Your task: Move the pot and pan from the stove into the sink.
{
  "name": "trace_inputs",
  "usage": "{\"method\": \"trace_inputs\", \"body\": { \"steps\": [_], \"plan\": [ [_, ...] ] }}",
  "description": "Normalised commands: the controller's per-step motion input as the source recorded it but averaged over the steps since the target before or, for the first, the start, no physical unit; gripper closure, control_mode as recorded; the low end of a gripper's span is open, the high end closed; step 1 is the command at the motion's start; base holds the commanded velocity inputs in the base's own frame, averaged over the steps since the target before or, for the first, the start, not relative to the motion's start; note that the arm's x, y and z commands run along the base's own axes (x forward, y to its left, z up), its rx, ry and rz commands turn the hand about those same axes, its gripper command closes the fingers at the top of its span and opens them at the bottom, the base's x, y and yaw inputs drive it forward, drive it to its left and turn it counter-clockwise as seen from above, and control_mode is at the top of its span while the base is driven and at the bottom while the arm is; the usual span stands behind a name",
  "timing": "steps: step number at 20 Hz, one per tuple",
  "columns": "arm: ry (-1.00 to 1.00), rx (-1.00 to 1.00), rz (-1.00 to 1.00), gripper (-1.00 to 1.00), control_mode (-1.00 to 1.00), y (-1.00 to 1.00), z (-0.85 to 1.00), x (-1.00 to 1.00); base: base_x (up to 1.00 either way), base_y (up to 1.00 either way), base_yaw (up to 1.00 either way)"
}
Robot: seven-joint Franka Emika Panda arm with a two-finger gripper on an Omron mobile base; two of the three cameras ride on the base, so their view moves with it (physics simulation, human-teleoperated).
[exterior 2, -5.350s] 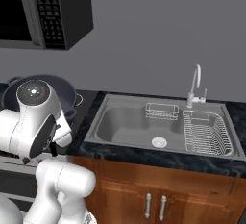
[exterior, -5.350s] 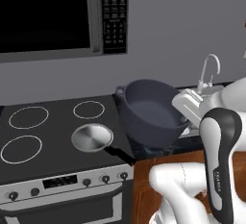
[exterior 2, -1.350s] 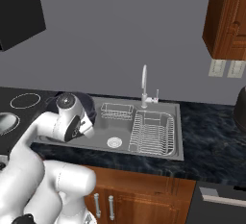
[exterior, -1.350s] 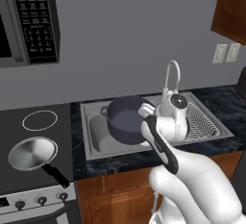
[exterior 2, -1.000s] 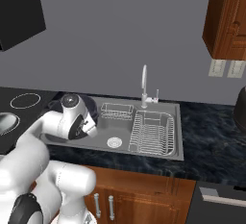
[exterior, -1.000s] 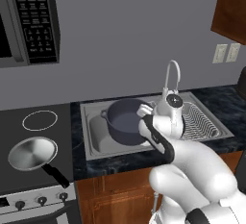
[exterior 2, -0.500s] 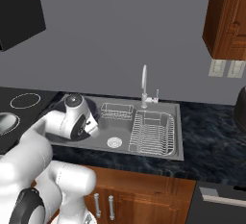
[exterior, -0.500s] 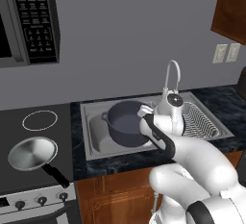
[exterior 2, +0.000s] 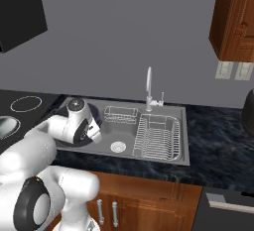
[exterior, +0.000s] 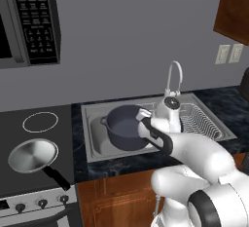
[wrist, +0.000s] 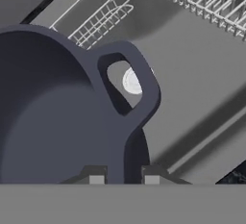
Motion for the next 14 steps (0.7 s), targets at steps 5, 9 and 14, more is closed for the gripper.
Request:
{"method": "trace_inputs", "body": {
  "steps": [5, 9, 14],
  "plan": [
    [0.00, -0.01, -0.03, 1.00, -1.00, 0.19, -0.27, 0.35, 0.00, 0.00, 0.00],
    [0.00, -0.02, -0.02, 1.00, -1.00, 0.14, -0.33, 0.30, 0.00, 0.00, 0.00],
    [-0.03, -0.02, 0.00, 1.00, -1.00, 0.01, -0.40, 0.25, 0.00, 0.00, 0.00]
  ]
}}
